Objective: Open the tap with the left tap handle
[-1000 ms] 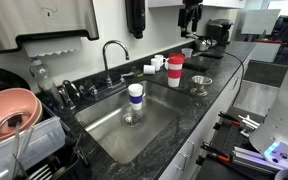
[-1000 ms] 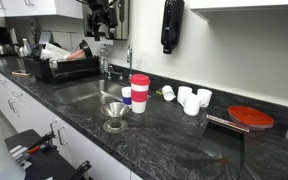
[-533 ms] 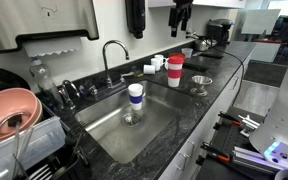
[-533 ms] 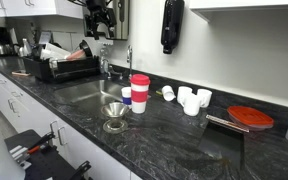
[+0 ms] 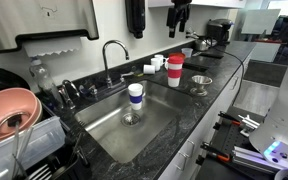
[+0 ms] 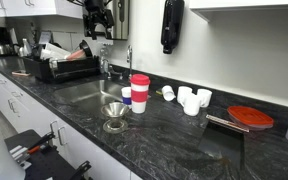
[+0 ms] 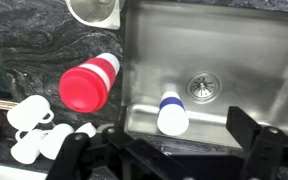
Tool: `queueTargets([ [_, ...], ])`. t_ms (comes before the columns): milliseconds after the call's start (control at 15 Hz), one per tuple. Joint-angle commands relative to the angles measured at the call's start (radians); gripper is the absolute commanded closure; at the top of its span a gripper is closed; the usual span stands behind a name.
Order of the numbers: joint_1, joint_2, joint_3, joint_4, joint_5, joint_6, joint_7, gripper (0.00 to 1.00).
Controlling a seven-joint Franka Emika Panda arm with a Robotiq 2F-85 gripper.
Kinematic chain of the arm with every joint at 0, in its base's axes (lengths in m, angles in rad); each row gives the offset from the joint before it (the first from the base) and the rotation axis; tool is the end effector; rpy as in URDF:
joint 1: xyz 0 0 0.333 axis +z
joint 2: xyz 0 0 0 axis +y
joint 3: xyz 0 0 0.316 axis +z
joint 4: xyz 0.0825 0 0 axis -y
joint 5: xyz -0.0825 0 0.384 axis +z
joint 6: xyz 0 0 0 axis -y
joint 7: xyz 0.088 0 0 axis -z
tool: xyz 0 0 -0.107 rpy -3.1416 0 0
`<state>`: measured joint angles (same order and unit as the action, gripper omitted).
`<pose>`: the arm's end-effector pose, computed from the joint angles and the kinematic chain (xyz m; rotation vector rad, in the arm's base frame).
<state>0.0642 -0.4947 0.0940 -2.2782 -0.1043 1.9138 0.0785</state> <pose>0.4121 0.0635 0.5549 3.0006 0.1504 0.2158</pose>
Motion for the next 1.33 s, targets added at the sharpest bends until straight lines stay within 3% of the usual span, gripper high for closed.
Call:
queueTargets([
  [0, 0.039, 0.063, 0.006, 0.031, 0.082, 0.063, -0.010, 0.00],
  [467, 0.091, 0.247, 0.042, 0.125, 0.157, 0.228, -0.020, 0.00],
  [533, 0.080, 0.207, 0.043, 0.083, 0.129, 0.218, -0.001, 0.00],
  [1267, 0.105, 0.301, 0.080, 0.143, 0.147, 0.245, 0.040, 0.00],
])
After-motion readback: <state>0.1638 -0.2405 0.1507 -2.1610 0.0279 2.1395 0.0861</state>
